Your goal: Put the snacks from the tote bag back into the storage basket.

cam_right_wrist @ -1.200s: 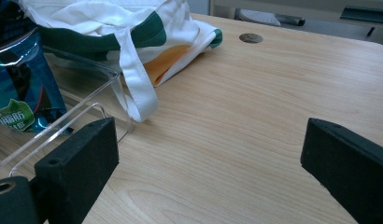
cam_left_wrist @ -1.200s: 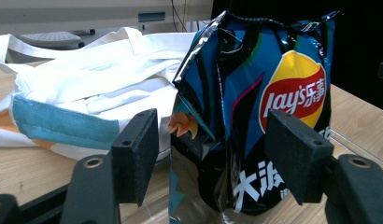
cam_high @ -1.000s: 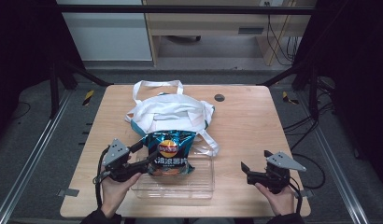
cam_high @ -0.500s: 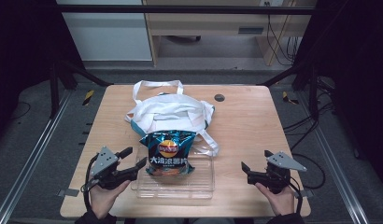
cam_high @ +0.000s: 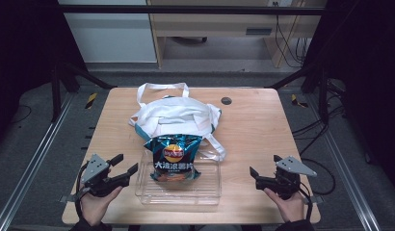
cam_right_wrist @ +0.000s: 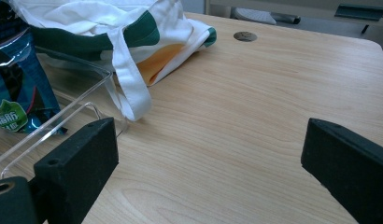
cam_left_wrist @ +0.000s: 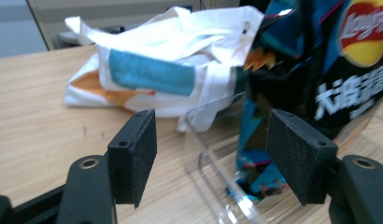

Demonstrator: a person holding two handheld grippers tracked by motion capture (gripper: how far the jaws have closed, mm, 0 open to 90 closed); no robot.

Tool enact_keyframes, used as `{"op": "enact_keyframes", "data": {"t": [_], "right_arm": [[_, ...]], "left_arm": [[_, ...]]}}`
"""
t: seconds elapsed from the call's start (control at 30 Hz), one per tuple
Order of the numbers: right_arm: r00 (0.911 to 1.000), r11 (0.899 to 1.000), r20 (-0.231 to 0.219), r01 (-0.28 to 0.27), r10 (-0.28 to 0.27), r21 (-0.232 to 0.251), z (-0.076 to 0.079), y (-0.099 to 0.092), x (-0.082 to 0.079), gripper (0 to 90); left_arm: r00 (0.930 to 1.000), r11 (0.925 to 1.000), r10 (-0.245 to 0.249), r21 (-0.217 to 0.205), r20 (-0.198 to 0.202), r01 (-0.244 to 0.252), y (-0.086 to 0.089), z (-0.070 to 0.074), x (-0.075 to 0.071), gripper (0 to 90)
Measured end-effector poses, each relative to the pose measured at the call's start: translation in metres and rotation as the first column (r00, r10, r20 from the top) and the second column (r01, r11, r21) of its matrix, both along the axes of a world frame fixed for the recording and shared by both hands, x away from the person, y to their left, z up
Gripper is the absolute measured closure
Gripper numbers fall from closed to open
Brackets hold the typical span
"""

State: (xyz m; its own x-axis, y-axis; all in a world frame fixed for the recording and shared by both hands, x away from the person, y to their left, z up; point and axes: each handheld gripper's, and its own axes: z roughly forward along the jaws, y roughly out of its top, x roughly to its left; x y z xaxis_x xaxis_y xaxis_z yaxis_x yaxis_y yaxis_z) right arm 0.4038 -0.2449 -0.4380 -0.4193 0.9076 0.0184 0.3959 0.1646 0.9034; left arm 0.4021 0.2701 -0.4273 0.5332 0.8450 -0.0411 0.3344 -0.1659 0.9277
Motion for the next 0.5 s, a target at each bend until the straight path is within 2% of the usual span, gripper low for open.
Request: {"op": "enact_keyframes", "data": {"t": [0.2,0.33,0.5], "right_arm": [[1.0000,1.000,0.000,0.007,-0.007,-0.010,0.000,-0.001,0.001,4.4],[0.9999,1.000,-0.001,0.013,-0.013,-0.008,-0.001,-0.002,0.001,4.5],[0.9999,1.000,-0.005,0.015,-0.016,-0.014,-0.001,-0.001,0.001,4.5]], "left_arm": [[0.9992,0.9994,0.031,0.017,-0.024,-0.030,0.010,-0.010,0.007,34.3],[0.9960,0.9966,0.082,0.016,-0.036,-0.081,0.021,-0.017,0.012,35.6],[0.9944,0.9954,0.095,0.015,-0.045,-0.095,0.025,-0.019,0.015,35.9]]}}
